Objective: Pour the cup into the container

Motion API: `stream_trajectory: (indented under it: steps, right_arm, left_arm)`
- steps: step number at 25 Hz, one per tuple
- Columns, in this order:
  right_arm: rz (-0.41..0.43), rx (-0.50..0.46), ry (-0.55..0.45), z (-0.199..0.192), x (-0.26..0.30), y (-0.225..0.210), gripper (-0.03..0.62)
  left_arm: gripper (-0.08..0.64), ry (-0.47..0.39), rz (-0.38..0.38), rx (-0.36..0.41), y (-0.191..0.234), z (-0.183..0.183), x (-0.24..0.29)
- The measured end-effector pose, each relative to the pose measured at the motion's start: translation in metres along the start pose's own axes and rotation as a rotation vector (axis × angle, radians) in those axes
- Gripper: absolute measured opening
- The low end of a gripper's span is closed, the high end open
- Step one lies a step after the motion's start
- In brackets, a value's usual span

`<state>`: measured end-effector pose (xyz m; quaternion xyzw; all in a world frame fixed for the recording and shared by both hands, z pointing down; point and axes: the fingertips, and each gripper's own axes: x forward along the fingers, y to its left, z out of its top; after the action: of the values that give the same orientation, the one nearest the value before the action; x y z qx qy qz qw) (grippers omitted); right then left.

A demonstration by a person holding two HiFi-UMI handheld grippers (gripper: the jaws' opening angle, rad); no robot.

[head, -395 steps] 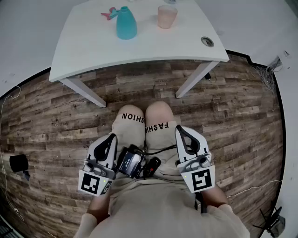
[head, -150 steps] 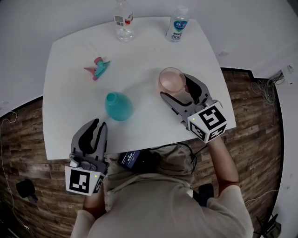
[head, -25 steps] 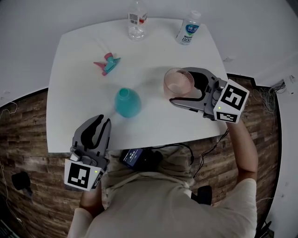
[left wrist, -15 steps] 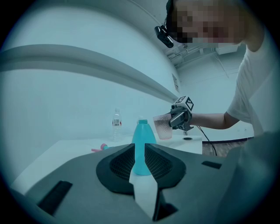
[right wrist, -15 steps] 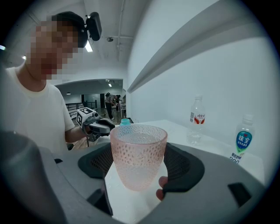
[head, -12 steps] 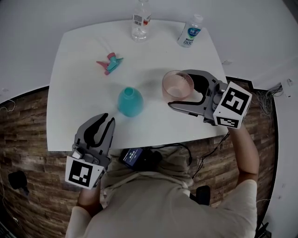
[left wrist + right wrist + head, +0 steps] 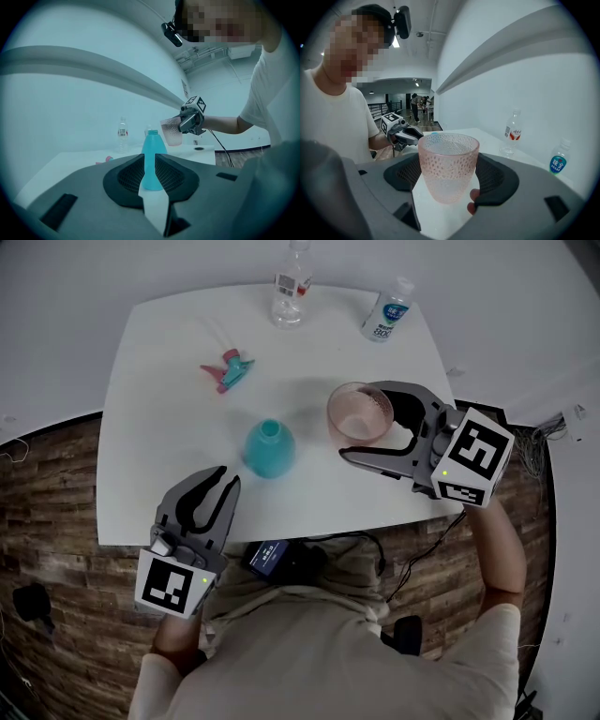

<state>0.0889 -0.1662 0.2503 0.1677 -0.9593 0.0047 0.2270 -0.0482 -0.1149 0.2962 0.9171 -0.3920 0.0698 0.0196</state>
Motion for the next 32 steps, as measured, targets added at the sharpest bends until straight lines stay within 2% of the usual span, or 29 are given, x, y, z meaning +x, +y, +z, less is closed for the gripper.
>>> stream_trajectory:
  steps: [23,32]
  right_arm:
    - [0.029,-0.084,0.122,0.027,0.018,0.017,0.365]
    - [0.040,-0.105,0.161,0.034,0.027,0.019,0.365]
  left_arm:
    - [0.064,0.020,-0.015,0.007,0.010,0.004,-0.003]
    - [0.011,0.027,-0.025,-0.018,0.011,0.001,-0.004]
